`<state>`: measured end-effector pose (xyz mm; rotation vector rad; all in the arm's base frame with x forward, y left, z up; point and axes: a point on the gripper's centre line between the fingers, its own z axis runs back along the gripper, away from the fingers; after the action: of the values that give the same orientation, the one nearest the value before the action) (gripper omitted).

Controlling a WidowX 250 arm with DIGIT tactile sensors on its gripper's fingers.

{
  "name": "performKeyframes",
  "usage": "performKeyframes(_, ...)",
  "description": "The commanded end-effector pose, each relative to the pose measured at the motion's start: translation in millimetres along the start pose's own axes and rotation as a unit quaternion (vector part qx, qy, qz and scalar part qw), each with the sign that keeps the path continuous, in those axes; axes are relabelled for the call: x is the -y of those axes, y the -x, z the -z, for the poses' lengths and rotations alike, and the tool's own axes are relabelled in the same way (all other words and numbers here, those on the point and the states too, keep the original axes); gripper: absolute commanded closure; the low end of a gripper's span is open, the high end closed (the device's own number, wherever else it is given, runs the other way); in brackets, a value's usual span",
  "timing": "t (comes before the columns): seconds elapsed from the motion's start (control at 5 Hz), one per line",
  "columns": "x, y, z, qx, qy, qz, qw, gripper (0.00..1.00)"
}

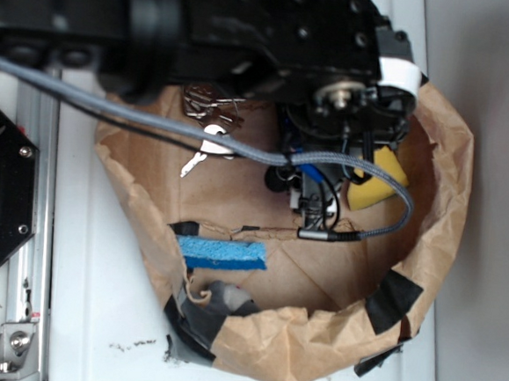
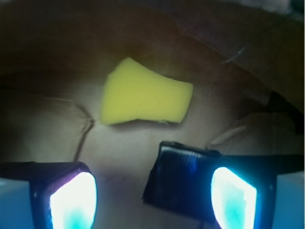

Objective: Grab the black box.

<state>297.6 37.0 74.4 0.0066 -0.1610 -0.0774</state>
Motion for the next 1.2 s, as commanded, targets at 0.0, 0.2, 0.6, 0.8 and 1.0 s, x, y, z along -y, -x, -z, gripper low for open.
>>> performKeyframes(0.0,-32,1,12,0.020,-0.043,-0.016,0.999,0.00)
performKeyframes(0.2,-33,3,17,0.025,-0.051,-0.009,0.998,0.00)
performKeyframes(0.6,-31,6,20,0.028,-0.057,0.001,0.998,0.00)
performKeyframes(0.8,-31,7,22,0.031,-0.059,0.002,0.998,0.00)
performKeyframes(1.0,-24,6,36,0.051,-0.071,-0.011,0.996,0.00)
